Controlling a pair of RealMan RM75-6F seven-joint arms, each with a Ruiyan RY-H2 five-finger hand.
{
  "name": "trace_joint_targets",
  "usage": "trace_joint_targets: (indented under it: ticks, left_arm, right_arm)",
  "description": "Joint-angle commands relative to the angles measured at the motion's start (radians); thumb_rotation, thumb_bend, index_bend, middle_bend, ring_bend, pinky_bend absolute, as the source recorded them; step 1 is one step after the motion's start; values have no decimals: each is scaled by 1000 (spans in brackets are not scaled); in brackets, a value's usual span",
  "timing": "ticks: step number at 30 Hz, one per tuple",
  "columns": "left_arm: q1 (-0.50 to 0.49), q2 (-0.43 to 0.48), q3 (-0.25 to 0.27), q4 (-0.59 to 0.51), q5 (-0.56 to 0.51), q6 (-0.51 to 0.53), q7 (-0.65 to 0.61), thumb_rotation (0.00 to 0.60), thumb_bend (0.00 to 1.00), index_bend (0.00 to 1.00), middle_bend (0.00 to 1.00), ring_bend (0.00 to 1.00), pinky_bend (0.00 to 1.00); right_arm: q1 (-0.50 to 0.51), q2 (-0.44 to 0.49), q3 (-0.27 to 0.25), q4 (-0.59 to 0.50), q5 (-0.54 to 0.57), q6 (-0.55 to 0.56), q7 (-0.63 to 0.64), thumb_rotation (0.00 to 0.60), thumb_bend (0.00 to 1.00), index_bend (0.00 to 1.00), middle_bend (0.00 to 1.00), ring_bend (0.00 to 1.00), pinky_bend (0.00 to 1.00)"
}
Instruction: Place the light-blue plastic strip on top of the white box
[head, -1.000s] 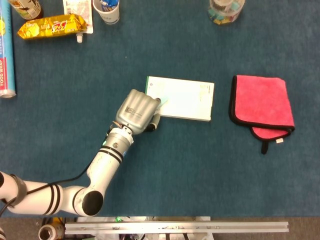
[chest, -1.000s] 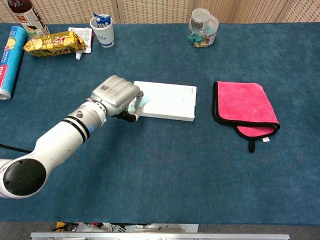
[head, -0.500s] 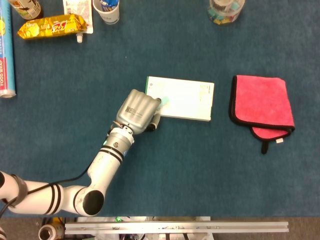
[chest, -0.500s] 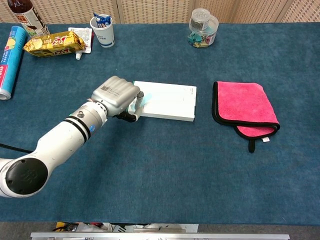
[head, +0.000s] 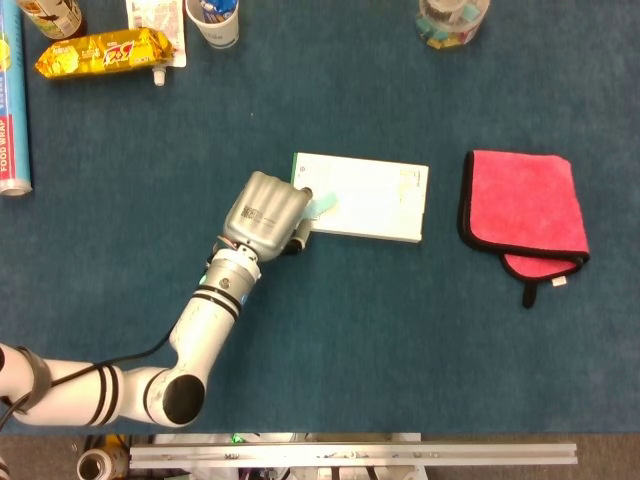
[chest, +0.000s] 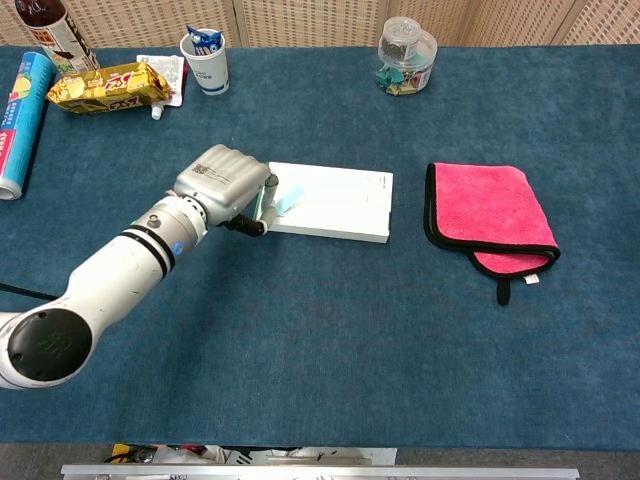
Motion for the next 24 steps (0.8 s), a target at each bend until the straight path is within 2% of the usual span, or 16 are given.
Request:
trace_joint_targets:
  ticks: [1,24]
  left_arm:
    - [-2,-2,1,6,-7,-1,9,338,512,457,1000,997,981]
    - [4,3,9,-19,5,11,9,341,512,463,1000,996,981]
  right_arm:
    - [-1,0,0,-1,-1,2,0,600,164,387,421,425,537]
    - [-11,2,-4,-7,-10,16,-2,600,165,387,421,426,537]
